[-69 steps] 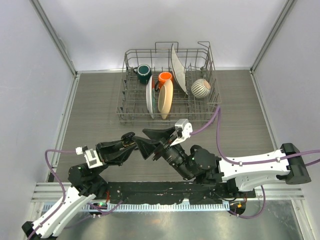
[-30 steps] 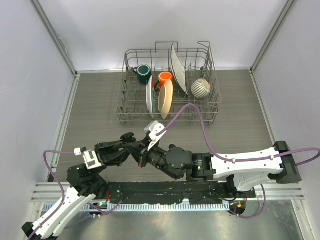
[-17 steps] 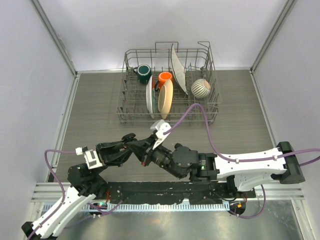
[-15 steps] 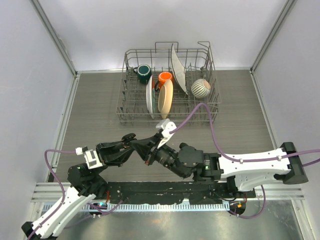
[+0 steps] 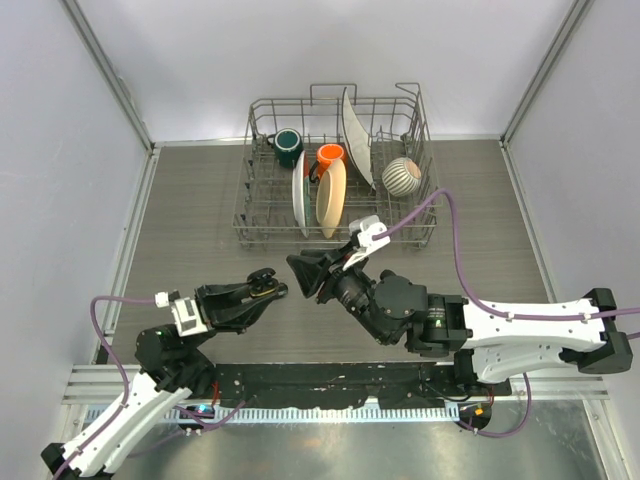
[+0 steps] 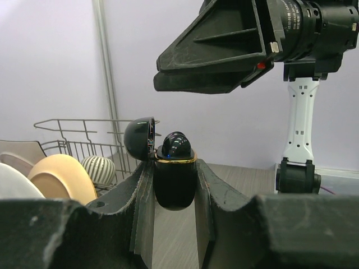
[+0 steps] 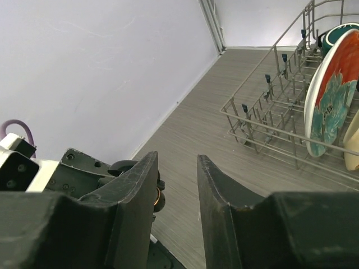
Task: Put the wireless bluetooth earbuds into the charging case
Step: Close the charging case.
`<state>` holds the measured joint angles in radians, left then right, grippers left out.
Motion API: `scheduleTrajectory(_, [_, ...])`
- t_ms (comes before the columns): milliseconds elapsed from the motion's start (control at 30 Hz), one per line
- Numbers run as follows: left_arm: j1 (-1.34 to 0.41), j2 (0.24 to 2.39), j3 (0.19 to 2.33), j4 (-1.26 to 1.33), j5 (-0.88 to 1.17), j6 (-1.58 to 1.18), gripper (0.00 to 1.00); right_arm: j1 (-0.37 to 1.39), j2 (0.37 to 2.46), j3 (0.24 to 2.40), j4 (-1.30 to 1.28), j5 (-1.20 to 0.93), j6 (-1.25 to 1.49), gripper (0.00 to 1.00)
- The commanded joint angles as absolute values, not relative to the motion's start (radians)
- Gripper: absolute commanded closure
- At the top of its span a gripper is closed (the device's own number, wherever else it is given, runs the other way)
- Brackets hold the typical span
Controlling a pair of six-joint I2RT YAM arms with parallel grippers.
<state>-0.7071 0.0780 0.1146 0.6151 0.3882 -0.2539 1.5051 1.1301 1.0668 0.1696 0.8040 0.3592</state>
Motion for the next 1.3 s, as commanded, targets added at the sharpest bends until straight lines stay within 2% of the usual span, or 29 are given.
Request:
scheduleTrajectory(0, [-0.709,0.098,0.164,0.620,0.428,-0.252,1.00,1.499,1.150,1.149,0.089,0.821,0.399,0.58])
scheduleTrajectory(167, [-0.707,0.124,0.186,0.609,0.524,-0.262,1.00,1.433,1.224,1.268,-0.116,0.747,0.468,0.53])
scheduleTrajectory(400, [-0.709,0.172,0.202,0.637,0.600,-0.279,1.00,1.341,1.235,1.278,-0.161,0.580,0.543,0.50])
scheduleTrajectory(700, [-0.709,0.229,0.206,0.680,0.591,-0.284,1.00,1.335,1.258,1.262,-0.169,0.401,0.563,0.49])
scheduleTrajectory(1267, [-0.709,0.196,0.187,0.652,0.460,-0.268,1.00,1.365,1.187,1.086,-0.109,0.318,0.660,0.59])
